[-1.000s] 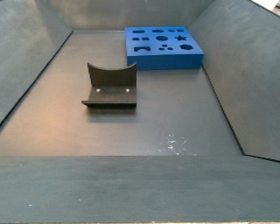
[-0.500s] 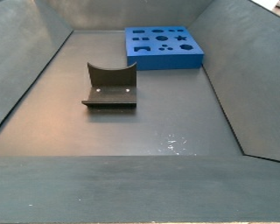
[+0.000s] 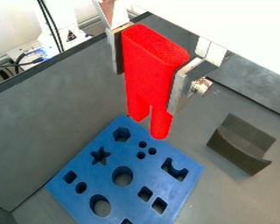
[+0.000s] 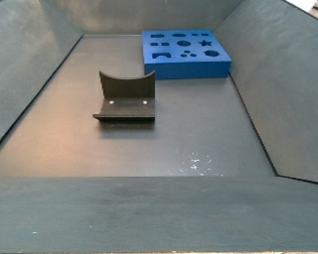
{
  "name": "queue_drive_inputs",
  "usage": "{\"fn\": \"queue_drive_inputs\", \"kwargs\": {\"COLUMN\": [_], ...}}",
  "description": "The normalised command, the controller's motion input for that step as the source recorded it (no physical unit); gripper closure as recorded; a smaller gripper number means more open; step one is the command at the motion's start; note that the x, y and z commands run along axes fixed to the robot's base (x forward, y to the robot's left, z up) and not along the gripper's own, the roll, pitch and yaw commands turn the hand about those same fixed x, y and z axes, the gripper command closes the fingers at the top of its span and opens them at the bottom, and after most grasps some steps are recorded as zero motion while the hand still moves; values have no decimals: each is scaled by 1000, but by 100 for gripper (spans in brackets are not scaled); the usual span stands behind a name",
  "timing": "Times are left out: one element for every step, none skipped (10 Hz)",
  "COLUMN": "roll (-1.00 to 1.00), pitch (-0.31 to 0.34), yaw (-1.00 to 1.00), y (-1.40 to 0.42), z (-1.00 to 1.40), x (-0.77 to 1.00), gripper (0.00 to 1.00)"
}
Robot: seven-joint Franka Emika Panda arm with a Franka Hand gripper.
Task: Pick up the square-circle object. Move up. Move to above the board. Insert the square-circle object.
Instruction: Insert the square-circle object.
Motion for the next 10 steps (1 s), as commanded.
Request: {"fn": "queue_drive_inputs", "kwargs": {"roll": [-61, 0, 83, 84, 83, 67, 66, 54, 63, 281], "pitch": [0, 0, -66, -107, -107, -114, -166, -180, 0, -104], "yaw": [523, 783, 674, 611, 606, 589, 583, 380, 0, -14], "y": [-217, -354, -551, -606, -606, -614, -623, -417, -63, -154], "z": [-380, -546, -451, -477, -480, -457, -420, -111, 0, -620], "x": [0, 17, -97, -97, -100, -100, -103, -166, 0, -309], "gripper": [100, 100, 100, 100, 100, 100, 100, 100, 100, 100]}}
